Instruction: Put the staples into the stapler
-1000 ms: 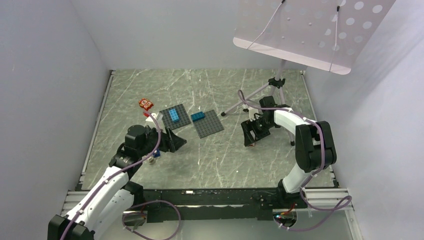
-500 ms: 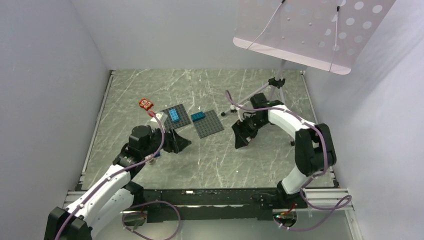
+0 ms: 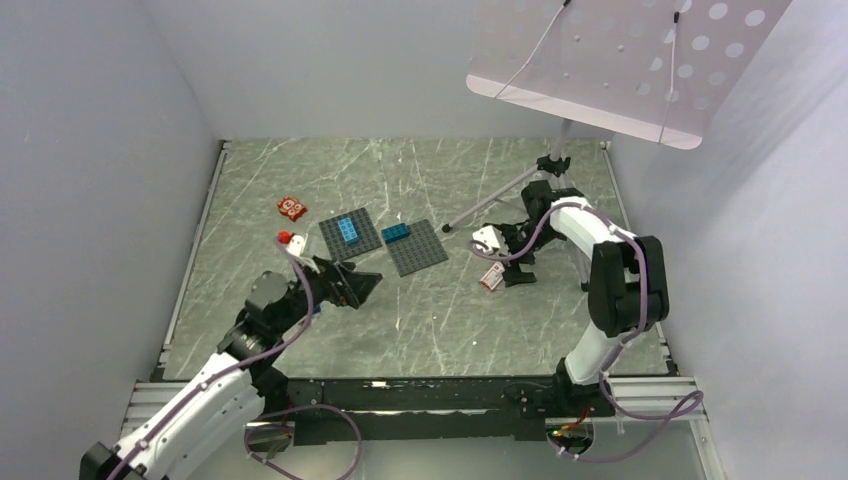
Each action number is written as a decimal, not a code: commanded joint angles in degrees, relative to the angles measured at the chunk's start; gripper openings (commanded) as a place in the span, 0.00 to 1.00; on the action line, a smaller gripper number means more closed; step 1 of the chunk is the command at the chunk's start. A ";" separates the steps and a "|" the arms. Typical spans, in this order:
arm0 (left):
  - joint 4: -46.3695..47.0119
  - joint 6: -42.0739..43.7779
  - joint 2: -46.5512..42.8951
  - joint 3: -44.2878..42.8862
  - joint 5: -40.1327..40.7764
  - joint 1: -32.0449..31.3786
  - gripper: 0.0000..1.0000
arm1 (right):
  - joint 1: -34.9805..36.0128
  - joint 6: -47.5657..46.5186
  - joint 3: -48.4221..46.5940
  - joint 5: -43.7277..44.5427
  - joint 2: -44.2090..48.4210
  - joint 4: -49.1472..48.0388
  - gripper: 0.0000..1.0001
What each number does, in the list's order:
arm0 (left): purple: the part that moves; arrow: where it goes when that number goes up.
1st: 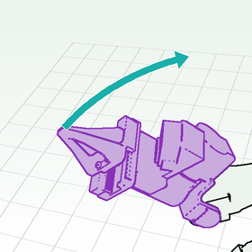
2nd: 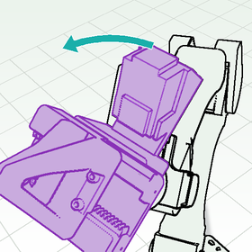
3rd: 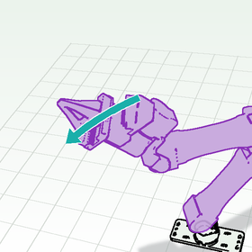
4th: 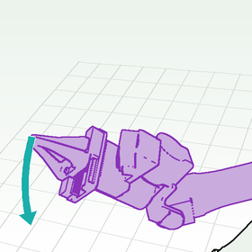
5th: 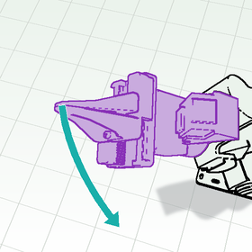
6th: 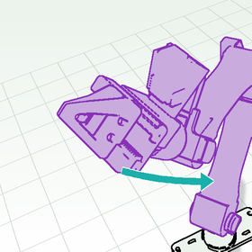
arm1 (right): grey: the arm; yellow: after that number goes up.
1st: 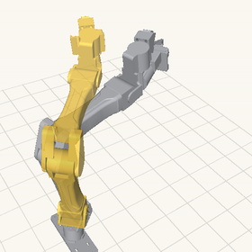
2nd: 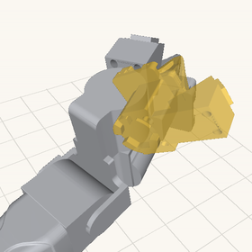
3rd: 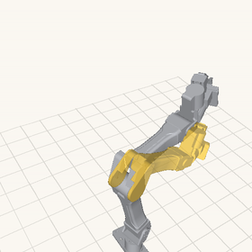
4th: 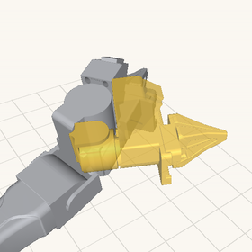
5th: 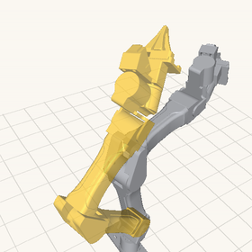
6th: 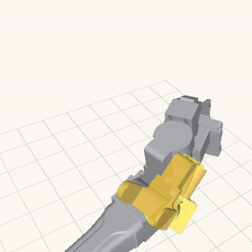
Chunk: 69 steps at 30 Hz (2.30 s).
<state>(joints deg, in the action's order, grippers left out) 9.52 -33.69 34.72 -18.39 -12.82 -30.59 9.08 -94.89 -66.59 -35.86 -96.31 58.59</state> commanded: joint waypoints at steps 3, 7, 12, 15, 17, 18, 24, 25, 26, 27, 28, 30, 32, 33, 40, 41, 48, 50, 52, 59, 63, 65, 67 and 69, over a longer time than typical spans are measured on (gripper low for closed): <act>3.83 0.90 -5.98 3.78 2.82 0.03 0.99 | 1.38 -10.28 -2.68 1.49 -5.13 1.95 0.98; 2.83 2.87 -6.00 4.23 -0.48 0.07 0.98 | 2.27 -8.20 -2.80 2.77 -8.14 0.60 0.93; 13.35 1.07 -6.65 8.29 -3.80 -0.02 0.94 | 2.60 -5.62 -2.28 3.08 -9.65 -2.87 0.87; 17.44 -1.51 -5.01 9.25 -5.47 -0.04 0.94 | 2.70 -4.34 -2.08 3.49 -9.86 -3.92 0.83; 18.72 -4.12 -3.37 9.13 -6.31 -0.08 0.94 | 2.69 -4.18 -1.64 3.64 -9.74 -3.90 0.81; 19.66 -5.56 -2.35 9.20 -6.93 -0.06 0.94 | 2.71 -4.05 -1.22 3.68 -9.50 -4.09 0.80; 26.68 -14.93 3.07 10.04 -8.45 -0.05 0.87 | 3.04 -2.38 0.17 4.03 -9.42 -4.08 0.71; 27.11 -15.86 3.48 10.00 -8.19 -0.12 0.85 | 3.02 -2.07 0.60 4.03 -9.29 -4.30 0.70; 27.00 -16.72 3.63 9.85 -7.86 -0.16 0.83 | 3.11 -1.86 1.15 4.06 -8.94 -4.89 0.68; 26.58 -17.35 3.64 9.65 -7.46 -0.21 0.81 | 3.13 -1.53 1.85 4.12 -8.61 -5.47 0.66; 26.34 -17.92 3.66 9.53 -7.07 -0.32 0.79 | 3.26 -1.26 2.59 4.20 -8.03 -6.00 0.65; 25.92 -19.40 3.40 9.58 -5.87 -0.80 0.74 | 3.58 0.00 3.70 4.06 -7.01 -6.90 0.60; 26.59 -20.81 3.41 10.28 -4.50 -1.51 0.71 | 4.01 2.75 4.66 3.71 -5.99 -8.13 0.51; 27.39 -21.59 3.69 10.97 -3.70 -1.94 0.69 | 4.43 4.83 5.12 3.79 -5.47 -9.16 0.49; 34.71 -26.52 8.80 13.58 3.00 -7.06 0.60 | 7.33 12.47 10.57 1.12 1.28 -13.38 0.45; 35.43 -26.77 10.04 13.44 4.19 -8.07 0.59 | 8.01 14.22 11.27 0.69 2.32 -14.66 0.45; 45.68 -30.52 23.59 12.53 8.57 -13.75 0.55 | 13.31 22.75 14.39 -2.02 6.74 -18.92 0.45; 49.89 -32.13 28.40 12.55 9.87 -15.08 0.54 | 14.83 26.00 15.20 -2.40 7.34 -20.74 0.45; 54.07 -33.73 33.74 12.50 10.98 -15.90 0.52 | 16.48 29.13 16.08 -2.26 8.10 -22.92 0.46; 68.23 -38.79 47.24 12.67 12.64 -17.28 0.46 | 21.71 39.30 16.23 -2.24 8.80 -27.34 0.46; 71.46 -40.39 52.07 11.60 12.64 -18.25 0.47 | 23.52 43.71 16.31 -1.80 9.15 -30.19 0.46; 73.16 -41.28 53.94 11.31 12.64 -18.92 0.48 | 23.97 44.68 16.19 -1.54 8.92 -30.79 0.46; 74.36 -41.93 55.63 10.91 12.64 -19.53 0.48 | 24.73 45.20 16.04 -0.79 8.69 -31.05 0.46; 75.04 -42.38 57.18 10.31 12.64 -20.07 0.49 | 25.56 45.88 15.89 -0.25 8.53 -31.76 0.46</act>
<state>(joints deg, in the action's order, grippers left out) 76.60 -73.73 89.56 -6.17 -1.17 -49.50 33.39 -52.56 -50.06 -36.05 -88.97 29.85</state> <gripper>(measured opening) 0.485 0.460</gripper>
